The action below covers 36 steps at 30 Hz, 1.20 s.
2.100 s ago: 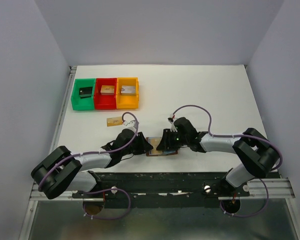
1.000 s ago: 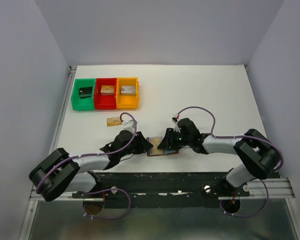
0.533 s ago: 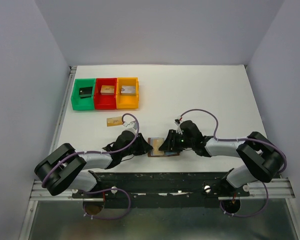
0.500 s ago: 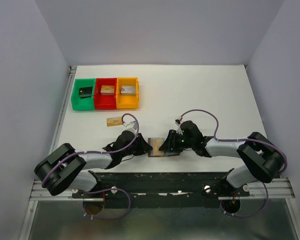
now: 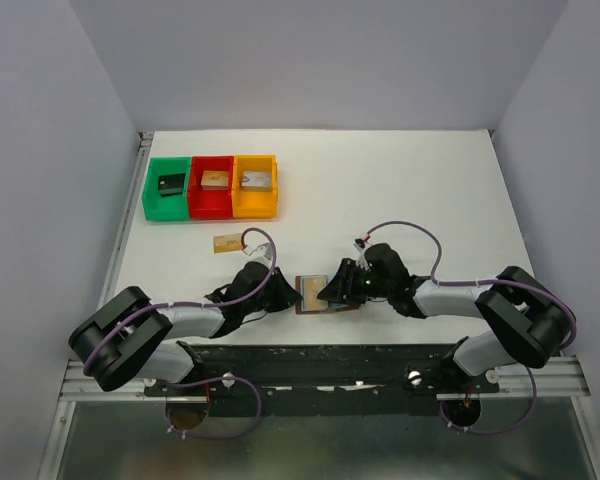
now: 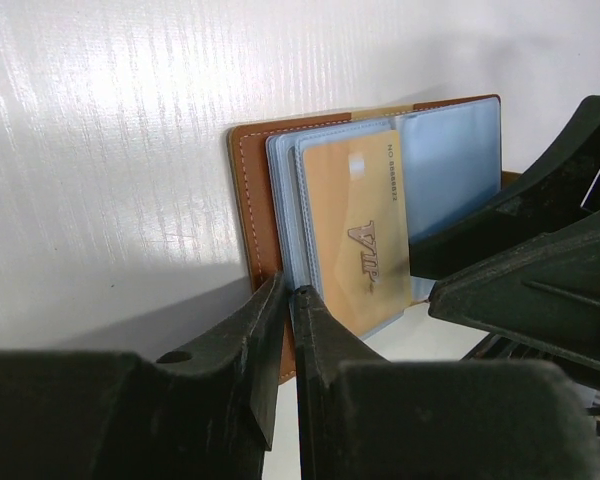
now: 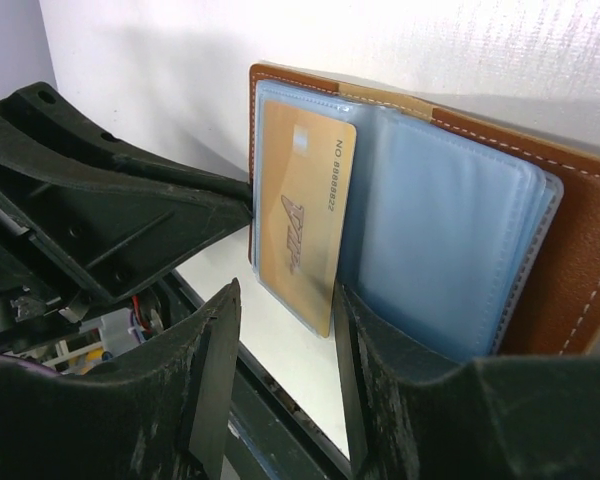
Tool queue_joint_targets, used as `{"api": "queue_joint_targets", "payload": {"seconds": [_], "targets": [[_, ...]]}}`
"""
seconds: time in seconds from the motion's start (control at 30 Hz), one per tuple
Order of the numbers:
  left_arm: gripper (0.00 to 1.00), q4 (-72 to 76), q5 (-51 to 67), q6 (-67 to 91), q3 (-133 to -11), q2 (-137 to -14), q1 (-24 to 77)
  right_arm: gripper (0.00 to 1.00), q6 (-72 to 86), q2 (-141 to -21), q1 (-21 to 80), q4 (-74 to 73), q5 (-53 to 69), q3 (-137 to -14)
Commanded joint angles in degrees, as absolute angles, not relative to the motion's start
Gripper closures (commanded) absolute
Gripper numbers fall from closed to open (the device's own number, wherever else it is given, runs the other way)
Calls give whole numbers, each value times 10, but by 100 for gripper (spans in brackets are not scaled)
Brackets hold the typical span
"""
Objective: Take the credit cards out of the card holder
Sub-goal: Remove the credit card from the card holder.
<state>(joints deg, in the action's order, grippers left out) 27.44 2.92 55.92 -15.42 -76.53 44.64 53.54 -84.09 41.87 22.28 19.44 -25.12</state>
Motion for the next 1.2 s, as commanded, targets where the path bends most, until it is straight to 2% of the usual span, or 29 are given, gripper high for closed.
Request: {"api": "queue_joint_targets", "payload": {"seconds": [0.0,0.67,1.17], "targets": [[75,258,14,560,-157,-773,448,50,549,-843,415,273,207,-241],[75,274,34,551,-163,-793,448,53,582,-938,405,396,264,-230],[73,212,-12,532,-172,-688,447,49,501,-877,402,242,202,-255]]}}
